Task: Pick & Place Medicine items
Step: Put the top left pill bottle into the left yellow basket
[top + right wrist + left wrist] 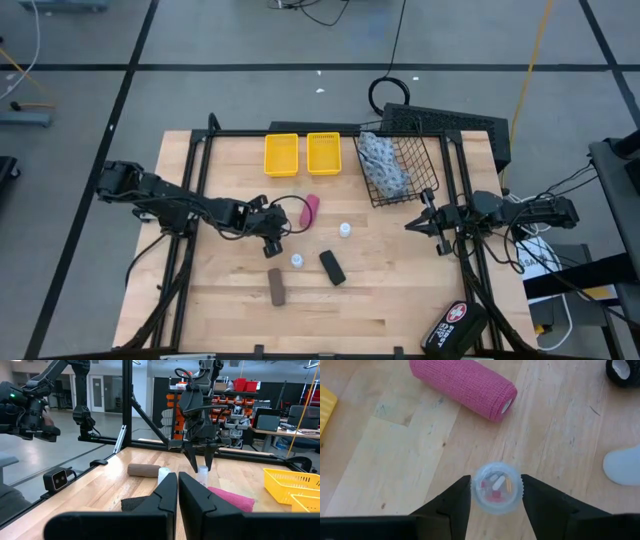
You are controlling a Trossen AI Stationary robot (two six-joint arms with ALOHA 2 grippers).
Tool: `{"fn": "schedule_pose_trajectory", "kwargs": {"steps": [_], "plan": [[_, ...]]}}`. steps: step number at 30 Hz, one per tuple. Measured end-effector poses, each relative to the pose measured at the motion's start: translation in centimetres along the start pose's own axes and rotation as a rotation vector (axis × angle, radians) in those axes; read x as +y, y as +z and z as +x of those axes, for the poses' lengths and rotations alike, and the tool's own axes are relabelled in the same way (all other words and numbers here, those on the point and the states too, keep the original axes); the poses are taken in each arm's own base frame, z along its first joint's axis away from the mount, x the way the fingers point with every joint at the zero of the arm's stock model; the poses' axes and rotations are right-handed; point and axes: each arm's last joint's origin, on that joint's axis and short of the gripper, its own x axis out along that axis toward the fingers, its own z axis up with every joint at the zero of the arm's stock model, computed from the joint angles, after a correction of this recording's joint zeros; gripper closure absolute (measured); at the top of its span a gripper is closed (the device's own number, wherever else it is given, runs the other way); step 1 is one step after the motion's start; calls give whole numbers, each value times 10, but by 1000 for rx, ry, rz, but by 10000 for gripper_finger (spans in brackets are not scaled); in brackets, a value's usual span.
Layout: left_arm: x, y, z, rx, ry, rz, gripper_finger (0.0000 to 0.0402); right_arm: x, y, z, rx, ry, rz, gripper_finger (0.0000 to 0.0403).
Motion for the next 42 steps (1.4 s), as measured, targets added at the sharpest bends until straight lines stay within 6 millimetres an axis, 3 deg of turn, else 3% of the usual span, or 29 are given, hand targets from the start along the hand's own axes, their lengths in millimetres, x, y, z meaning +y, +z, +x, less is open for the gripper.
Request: {"fn": "schedule_pose_trajectory", "kwargs": {"steps": [7, 21, 35, 38, 42], "plan": [[0, 0, 0, 0, 0, 0, 215, 0, 0, 0, 0, 0, 0, 394], [0, 0, 0, -3, 7, -1, 239, 0, 0, 0, 0, 0, 0, 394], [7, 3, 0, -20, 38, -129, 263, 0, 0, 0, 0, 0, 0, 394], [13, 11, -1, -28, 48, -181, 263, 0, 0, 0, 0, 0, 0, 394], [20, 38, -12, -64, 53, -189, 263, 0, 0, 0, 0, 0, 0, 394]]}}
